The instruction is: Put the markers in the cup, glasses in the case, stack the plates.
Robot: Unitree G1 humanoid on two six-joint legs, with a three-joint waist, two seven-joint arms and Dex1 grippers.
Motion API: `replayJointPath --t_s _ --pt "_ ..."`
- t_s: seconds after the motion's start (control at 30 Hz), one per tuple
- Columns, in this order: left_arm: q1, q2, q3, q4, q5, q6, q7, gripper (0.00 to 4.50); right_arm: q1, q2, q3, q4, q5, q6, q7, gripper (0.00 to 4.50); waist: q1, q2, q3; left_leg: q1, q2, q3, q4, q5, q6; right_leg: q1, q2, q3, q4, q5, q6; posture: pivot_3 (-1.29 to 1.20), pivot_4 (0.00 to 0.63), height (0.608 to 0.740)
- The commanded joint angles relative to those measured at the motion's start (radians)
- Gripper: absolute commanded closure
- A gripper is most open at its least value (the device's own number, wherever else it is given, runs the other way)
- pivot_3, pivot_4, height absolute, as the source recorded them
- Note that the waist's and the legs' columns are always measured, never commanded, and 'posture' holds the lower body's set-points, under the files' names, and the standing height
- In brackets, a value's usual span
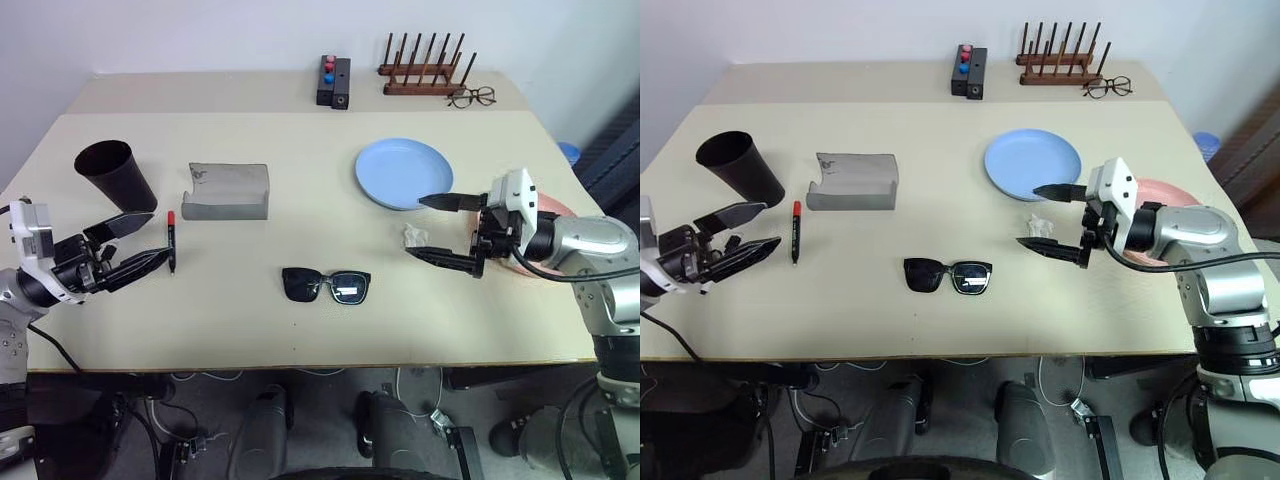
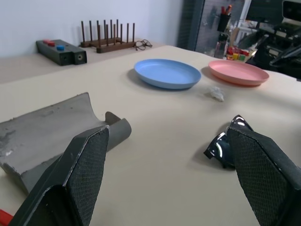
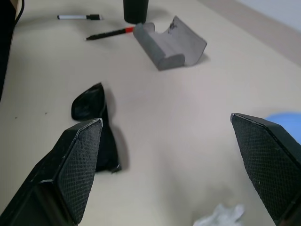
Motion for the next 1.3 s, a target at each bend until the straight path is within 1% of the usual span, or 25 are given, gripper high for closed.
replayJointPath --t_s 0.03,0.2,0.37,0.43,0.57,0.6,0.67,0.7,0.77,0.83,0.93,1.0,1.07,1.13,1.17,1.23,1.3 --pt "0.006 0.0 0.024 -0.025 -0.018 -0.017 0.007 0.39 -0.015 0.003 0.002 -0.005 -0.007 -0.008 -0.003 0.0 0.001 0.0 0.0 0.0 0.0 0.0 0.0 0.0 0.0 0.0 0.0 0.0 0.0 0.0 0.0 0.0 0.15 0.74" --pt "0.021 0.014 0.028 -0.003 -0.008 -0.023 0.002 0.39 -0.018 0.016 0.007 -0.034 -0.006 0.007 -0.029 0.0 -0.001 0.0 0.0 -0.001 0.0 0.0 0.0 0.0 0.0 -0.001 0.0 0.0 0.0 0.0 0.0 0.0 0.15 0.74" --pt "-0.009 0.036 0.031 0.05 0.038 -0.039 0.066 0.39 -0.039 0.028 0.019 0.011 -0.028 -0.028 -0.024 0.0 0.0 0.0 0.0 -0.001 0.0 0.0 0.0 0.0 0.0 -0.001 0.0 0.0 0.0 0.0 0.0 0.0 0.15 0.74" --pt "0.003 0.051 0.052 0.079 0.044 -0.069 0.049 0.39 -0.054 0.048 0.032 0.013 -0.037 -0.035 -0.037 0.0 -0.002 0.0 0.0 -0.001 0.0 0.0 0.0 0.0 0.0 -0.001 0.0 0.0 0.0 0.0 0.0 0.0 0.15 0.74" --pt "0.023 0.053 0.093 0.066 0.026 -0.043 0.093 0.39 -0.072 0.1 0.063 0.004 -0.067 -0.048 -0.078 0.0 -0.007 0.0 0.0 -0.001 0.001 0.001 -0.001 0.0 0.0 -0.002 0.0 0.0 0.0 0.0 0.0 0.0 0.15 0.74" --pt "0.021 0.06 0.089 0.058 0.026 -0.001 0.126 0.39 -0.079 0.112 0.063 -0.001 -0.058 -0.041 -0.082 0.0 -0.007 0.0 0.0 -0.001 0.001 0.001 -0.001 0.0 0.0 -0.002 0.0 0.0 0.0 0.0 0.0 0.0 0.15 0.74" --pt "0.023 0.07 0.079 0.051 0.045 0.023 0.161 0.39 -0.096 0.149 0.074 -0.02 -0.053 -0.029 -0.114 0.0 -0.007 0.0 0.0 -0.001 0.001 0.001 -0.001 0.0 0.0 -0.002 0.0 0.0 0.0 0.0 0.0 0.0 0.15 0.74" --pt "0.027 0.074 0.077 0.041 0.048 0.036 0.173 0.39 -0.105 0.164 0.097 -0.034 -0.051 0.012 -0.129 0.0 -0.007 0.0 0.0 -0.001 0.001 0.001 -0.001 0.0 0.0 -0.002 0.0 0.0 0.0 0.0 0.0 0.0 0.15 0.74" --pt "0.024 0.081 0.085 0.031 0.043 0.055 0.2 0.39 -0.115 0.187 0.133 -0.058 -0.068 0.034 -0.146 0.0 -0.006 0.0 0.0 -0.001 0.001 0.001 -0.001 0.0 0.0 -0.002 0.0 0.0 0.0 0.0 0.0 0.0 0.15 0.74" --pt "0.035 0.089 0.091 0.01 0.045 0.088 0.24 0.39 -0.13 0.205 0.133 -0.048 -0.046 0.053 -0.142 0.0 -0.005 0.0 0.0 -0.001 0.001 0.001 -0.001 0.0 0.0 -0.002 0.0 0.0 0.0 0.0 0.0 0.0 0.15 0.74" --pt "0.056 0.104 0.096 0.008 0.058 0.117 0.272 0.39 -0.158 0.244 0.129 -0.029 -0.033 0.085 -0.18 0.0 -0.007 0.0 0.0 -0.001 0.001 0.001 -0.001 0.0 0.0 -0.002 0.0 0.0 0.0 0.0 0.0 0.0 0.15 0.74" --pt "0.075 0.137 0.1 0.02 0.069 0.177 0.305 0.39 -0.17 0.276 0.162 -0.022 -0.073 0.096 -0.229 0.0 -0.008 0.0 0.0 -0.001 0.001 0.001 -0.001 0.0 0.0 -0.002 0.001 0.0 0.0 0.0 0.0 0.0 0.15 0.74" --pt "0.076 0.165 0.101 0.028 0.071 0.222 0.321 0.39 -0.166 0.285 0.232 -0.036 -0.164 0.084 -0.273 0.0 -0.01 0.0 0.0 -0.001 0.001 0.001 -0.001 0.0 0.0 -0.003 0.001 0.0 0.0 0.0 -0.001 0.0 0.15 0.74" --pt "0.062 0.19 0.102 0.049 0.066 0.288 0.347 0.39 -0.166 0.311 0.244 -0.056 -0.16 0.104 -0.293 0.0 -0.012 0.0 0.0 -0.001 0.002 0.001 -0.002 0.0 0.0 -0.003 0.001 0.0 0.0 0.0 -0.001 0.0 0.15 0.74" --pt "0.05 0.19 0.101 0.072 0.082 0.267 0.359 0.39 -0.168 0.322 0.245 -0.071 -0.147 0.117 -0.294 0.0 -0.012 0.0 0.0 -0.001 0.002 0.001 -0.002 0.0 0.0 -0.003 0.001 0.0 0.0 0.0 -0.001 0.0 0.15 0.74" --pt "0.029 0.187 0.085 0.142 0.134 0.161 0.355 0.39 -0.168 0.32 0.254 -0.083 -0.155 0.125 -0.29 0.0 -0.01 0.0 0.0 -0.001 0.002 0.001 -0.003 0.0 0.0 -0.003 0.001 0.0 0.0 0.0 -0.001 0.0 0.15 0.74" --pt "0.016 0.207 0.064 0.215 0.172 0.133 0.348 0.39 -0.167 0.31 0.261 -0.092 -0.151 0.151 -0.281 0.0 -0.011 0.0 0.0 -0.001 0.002 0.002 -0.003 0.0 0.0 -0.003 0.001 0.0 0.0 0.0 -0.001 0.0 0.15 0.74"
